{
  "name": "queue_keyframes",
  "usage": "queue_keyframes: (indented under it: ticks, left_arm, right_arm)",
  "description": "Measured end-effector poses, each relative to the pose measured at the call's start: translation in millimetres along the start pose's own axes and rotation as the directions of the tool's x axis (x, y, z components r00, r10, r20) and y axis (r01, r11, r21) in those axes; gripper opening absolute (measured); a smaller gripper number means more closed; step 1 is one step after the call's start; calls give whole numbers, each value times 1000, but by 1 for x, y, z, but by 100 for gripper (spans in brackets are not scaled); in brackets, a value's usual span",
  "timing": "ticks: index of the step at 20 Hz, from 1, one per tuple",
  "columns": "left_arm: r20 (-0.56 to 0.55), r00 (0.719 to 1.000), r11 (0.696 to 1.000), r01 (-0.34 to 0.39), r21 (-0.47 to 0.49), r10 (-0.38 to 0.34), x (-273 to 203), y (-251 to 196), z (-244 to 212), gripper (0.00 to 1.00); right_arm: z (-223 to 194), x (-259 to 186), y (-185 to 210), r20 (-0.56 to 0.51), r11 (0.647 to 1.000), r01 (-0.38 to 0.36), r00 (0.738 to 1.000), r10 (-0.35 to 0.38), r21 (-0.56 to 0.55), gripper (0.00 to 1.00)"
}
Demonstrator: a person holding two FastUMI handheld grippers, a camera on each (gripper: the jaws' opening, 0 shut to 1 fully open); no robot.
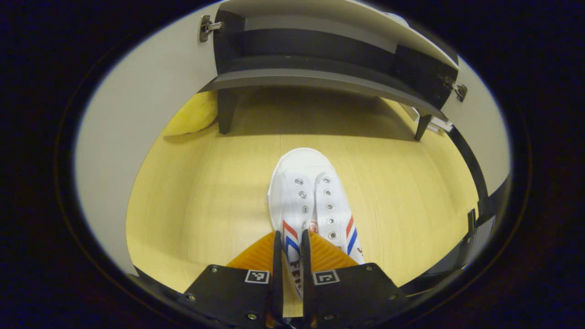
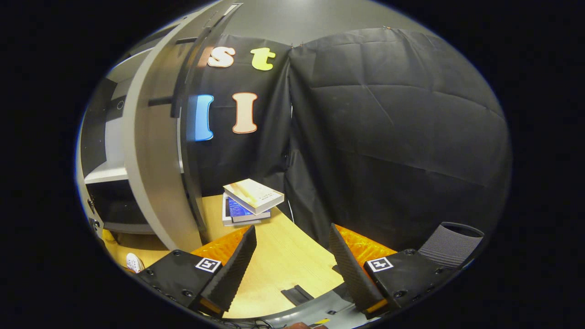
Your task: Grab one shoe with the right hand and put it into the shoe cabinet, grab the other shoe with the left hand and put it into the shoe cabinet; then close the right door with the right hand and the left door with the left hand.
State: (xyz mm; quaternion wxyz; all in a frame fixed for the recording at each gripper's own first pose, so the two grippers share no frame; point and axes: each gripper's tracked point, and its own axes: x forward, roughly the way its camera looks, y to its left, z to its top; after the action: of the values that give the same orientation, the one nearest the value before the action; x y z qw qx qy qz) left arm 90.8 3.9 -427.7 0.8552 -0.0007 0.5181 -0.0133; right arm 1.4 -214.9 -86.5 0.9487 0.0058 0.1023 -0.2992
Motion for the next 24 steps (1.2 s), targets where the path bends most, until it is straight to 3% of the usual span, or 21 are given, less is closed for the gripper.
queue_keyframes:
  ticks: [1,4,7,12,19,24]
  left_arm:
    - [-2,1000,1000,-17,-7,17,-2,-5,1,3]
    - [22,999,999,-37,-40,38,-4,-4,4,2]
    - [50,999,993,-11,-118,17,-11,-9,13,0]
    - [131,991,988,24,-150,-4,-37,-8,47,0]
    - [279,958,995,82,-49,-65,-58,3,67,2]
    - [404,907,993,114,24,-114,-66,5,78,2]
  right_arm:
    - [2,8,0,1,1000,-8,1000,8,5,100]
    - [5,30,-4,14,1000,-23,1000,23,10,97]
    - [9,46,-8,22,999,-29,999,29,21,100]
    - [16,66,-10,32,999,-39,999,38,13,97]
    - [23,77,-18,26,999,-15,1000,14,43,100]
    - [32,83,-22,32,999,-4,999,2,55,100]
